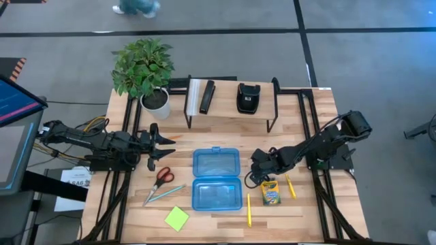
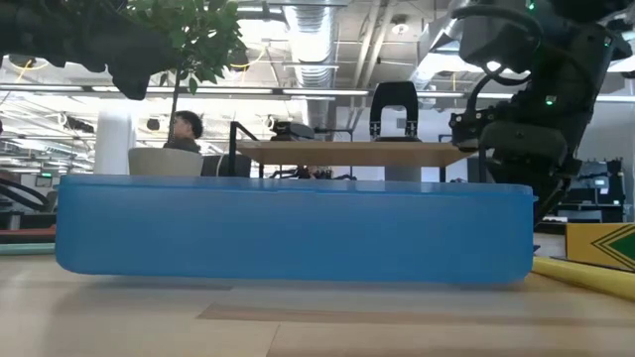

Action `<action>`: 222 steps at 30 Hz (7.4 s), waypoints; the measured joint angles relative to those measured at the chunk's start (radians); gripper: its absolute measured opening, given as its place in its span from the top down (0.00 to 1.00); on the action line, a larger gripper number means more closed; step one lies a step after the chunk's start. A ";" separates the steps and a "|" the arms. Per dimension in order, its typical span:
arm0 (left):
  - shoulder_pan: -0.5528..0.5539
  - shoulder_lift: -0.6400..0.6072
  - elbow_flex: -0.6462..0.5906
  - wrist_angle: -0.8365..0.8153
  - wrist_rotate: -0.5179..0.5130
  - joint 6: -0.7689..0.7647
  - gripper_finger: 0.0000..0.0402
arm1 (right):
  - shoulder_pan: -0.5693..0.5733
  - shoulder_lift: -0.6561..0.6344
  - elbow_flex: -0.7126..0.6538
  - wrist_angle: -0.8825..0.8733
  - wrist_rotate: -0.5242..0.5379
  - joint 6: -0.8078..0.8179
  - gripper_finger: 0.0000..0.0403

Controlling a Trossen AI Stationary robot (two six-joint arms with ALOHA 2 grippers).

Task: Pack school essentials
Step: Adjust the yellow box of crayons

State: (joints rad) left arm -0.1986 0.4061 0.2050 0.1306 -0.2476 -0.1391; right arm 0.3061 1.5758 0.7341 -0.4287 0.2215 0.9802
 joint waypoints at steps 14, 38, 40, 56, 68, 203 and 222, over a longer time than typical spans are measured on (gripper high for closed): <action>0.000 0.000 0.000 -0.005 0.001 0.000 0.64 | 0.001 -0.031 0.000 -0.025 -0.027 0.021 0.46; 0.000 0.000 0.000 -0.004 0.001 0.003 0.64 | 0.331 -0.162 0.142 -0.226 -0.013 0.539 0.47; 0.000 0.000 0.000 -0.004 0.001 0.003 0.64 | 0.347 -0.153 0.143 -0.229 -0.013 0.549 0.46; 0.000 0.000 0.000 -0.004 0.001 0.022 0.64 | 0.249 -0.141 0.143 -0.294 -0.192 0.594 0.25; 0.000 0.000 0.000 -0.004 0.001 0.023 0.64 | 0.256 -0.113 0.143 -0.265 -0.201 0.656 0.02; -0.011 0.000 0.000 -0.016 0.006 0.022 0.64 | 0.293 0.207 0.329 -0.255 -0.170 0.789 0.01; -0.011 0.000 0.000 -0.027 0.005 0.022 0.64 | 0.267 0.073 0.322 -0.467 -0.119 0.665 0.01</action>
State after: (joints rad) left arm -0.2092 0.4061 0.2054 0.1036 -0.2428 -0.1169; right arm 0.5732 1.6487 1.0557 -0.8960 0.1021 1.6448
